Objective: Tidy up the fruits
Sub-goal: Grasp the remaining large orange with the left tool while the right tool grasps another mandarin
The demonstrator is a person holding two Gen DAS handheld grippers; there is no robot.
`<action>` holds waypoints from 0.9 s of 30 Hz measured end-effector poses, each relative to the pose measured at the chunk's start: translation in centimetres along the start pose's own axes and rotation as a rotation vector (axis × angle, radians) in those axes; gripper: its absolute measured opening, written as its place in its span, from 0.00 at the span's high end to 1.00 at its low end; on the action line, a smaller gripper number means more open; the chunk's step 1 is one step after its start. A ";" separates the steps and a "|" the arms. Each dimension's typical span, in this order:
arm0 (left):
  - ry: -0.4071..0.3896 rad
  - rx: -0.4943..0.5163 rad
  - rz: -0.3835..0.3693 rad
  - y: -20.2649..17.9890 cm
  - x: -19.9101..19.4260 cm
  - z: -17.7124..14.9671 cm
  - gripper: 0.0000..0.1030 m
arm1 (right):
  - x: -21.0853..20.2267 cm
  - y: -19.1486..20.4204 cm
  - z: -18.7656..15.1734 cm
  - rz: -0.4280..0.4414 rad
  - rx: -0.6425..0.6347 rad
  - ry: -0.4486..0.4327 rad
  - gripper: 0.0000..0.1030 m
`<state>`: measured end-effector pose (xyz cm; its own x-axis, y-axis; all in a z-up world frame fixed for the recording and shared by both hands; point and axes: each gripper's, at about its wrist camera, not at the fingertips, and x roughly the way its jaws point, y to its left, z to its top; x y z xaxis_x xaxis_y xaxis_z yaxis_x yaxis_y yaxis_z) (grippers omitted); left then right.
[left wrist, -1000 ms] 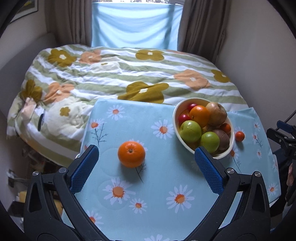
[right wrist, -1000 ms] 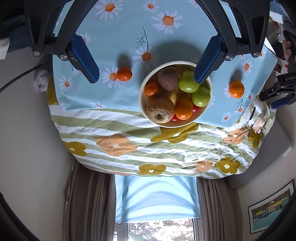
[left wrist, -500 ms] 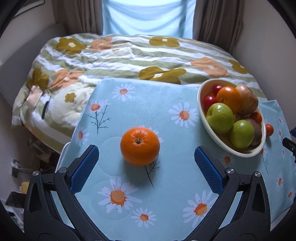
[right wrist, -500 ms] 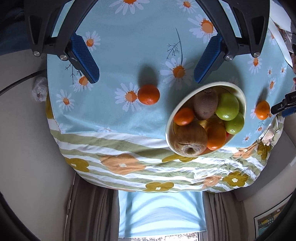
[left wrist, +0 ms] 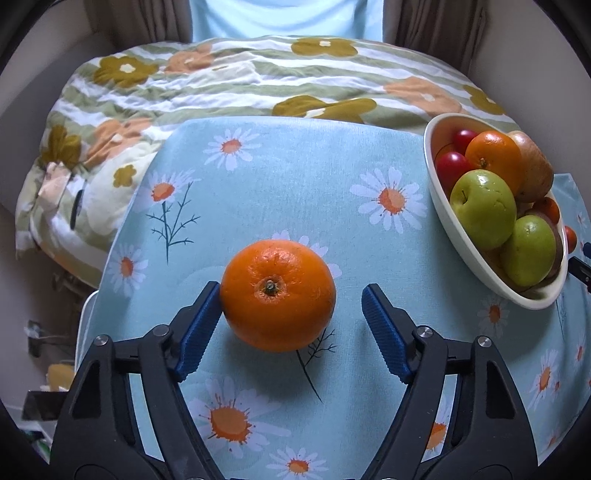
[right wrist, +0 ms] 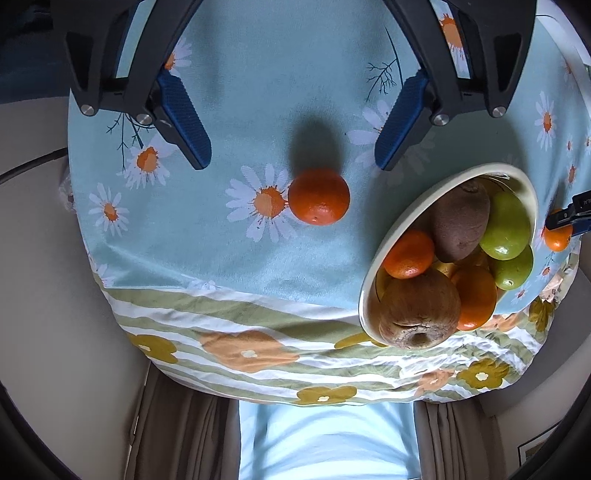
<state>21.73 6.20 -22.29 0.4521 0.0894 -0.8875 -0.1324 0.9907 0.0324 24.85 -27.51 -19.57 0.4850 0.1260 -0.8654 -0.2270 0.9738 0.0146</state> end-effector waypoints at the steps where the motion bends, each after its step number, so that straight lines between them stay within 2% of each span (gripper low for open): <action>1: 0.003 -0.004 0.000 0.0 0.1 0.0 0.22 | 0.2 0.0 0.0 0.002 0.001 0.004 0.16; 4: 0.007 -0.016 0.002 0.2 0.4 -0.2 0.24 | 0.5 0.1 0.2 0.003 -0.003 0.004 0.24; 8: 0.010 -0.026 0.017 0.6 0.6 -0.4 0.26 | 0.7 0.1 0.5 0.003 -0.008 0.004 0.27; 13: -0.006 -0.039 0.018 0.9 0.7 -0.2 0.38 | 0.7 0.1 0.9 0.007 -0.010 -0.007 0.29; 21: -0.012 -0.039 0.018 0.9 0.7 -0.3 0.38 | 1.3 0.8 1.6 0.005 -0.024 -0.017 0.46; 27: -0.012 -0.035 0.010 0.7 0.3 -1.0 0.38 | 1.8 1.2 1.8 0.012 -0.019 -0.022 0.53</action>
<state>20.84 6.76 -22.99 0.4607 0.1012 -0.8818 -0.1681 0.9854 0.0253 26.96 -25.77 -20.20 0.5006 0.1419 -0.8540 -0.2489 0.9684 0.0150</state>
